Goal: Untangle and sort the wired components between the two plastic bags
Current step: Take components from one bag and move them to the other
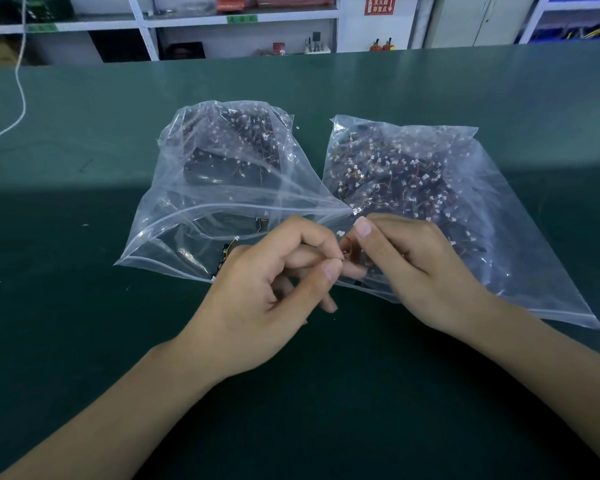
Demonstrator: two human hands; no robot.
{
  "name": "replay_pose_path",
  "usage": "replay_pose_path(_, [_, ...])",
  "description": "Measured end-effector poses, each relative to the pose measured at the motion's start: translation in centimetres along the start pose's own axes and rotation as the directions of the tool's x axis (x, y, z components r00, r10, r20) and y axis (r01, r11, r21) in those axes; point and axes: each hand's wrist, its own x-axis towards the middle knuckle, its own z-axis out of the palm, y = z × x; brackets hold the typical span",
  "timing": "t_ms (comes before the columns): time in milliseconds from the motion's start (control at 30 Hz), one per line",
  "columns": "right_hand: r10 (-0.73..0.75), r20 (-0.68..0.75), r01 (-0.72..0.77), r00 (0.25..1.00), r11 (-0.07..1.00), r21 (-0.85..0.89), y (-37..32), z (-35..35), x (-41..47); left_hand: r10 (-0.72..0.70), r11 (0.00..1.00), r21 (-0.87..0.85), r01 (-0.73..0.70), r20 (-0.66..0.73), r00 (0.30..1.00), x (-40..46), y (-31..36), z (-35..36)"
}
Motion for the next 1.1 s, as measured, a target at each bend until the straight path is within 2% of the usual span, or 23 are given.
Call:
replay_pose_path(167, [0.063,-0.007,-0.061,0.998,0.990,0.123,-0.3,-0.1,0.0,-0.048,0.998,-0.025,0.049,0.041,0.998,-0.1,0.2,0.0])
replay_pose_path(300, [0.090,-0.058,-0.074,0.994,0.971,0.227,-0.5,-0.3,0.1,-0.114,0.991,-0.076,0.113,-0.003,0.994,-0.1,0.0,0.1])
replay_pose_path(533, [0.041,-0.072,-0.028,0.997,0.984,0.174,-0.3,-0.2,-0.2,-0.193,0.977,-0.119,0.176,-0.148,0.970,0.4,-0.9,0.2])
replay_pose_path(933, [-0.048,-0.046,0.052,0.998,0.994,0.094,-0.3,0.2,-0.1,-0.182,0.983,-0.046,0.177,-0.148,0.972,0.4,-0.9,0.3])
replay_pose_path(1100, [-0.034,-0.039,0.038,0.999,0.993,0.108,-0.3,0.2,-0.1,-0.193,0.981,-0.017,0.192,-0.140,0.971,0.4,-1.0,0.4])
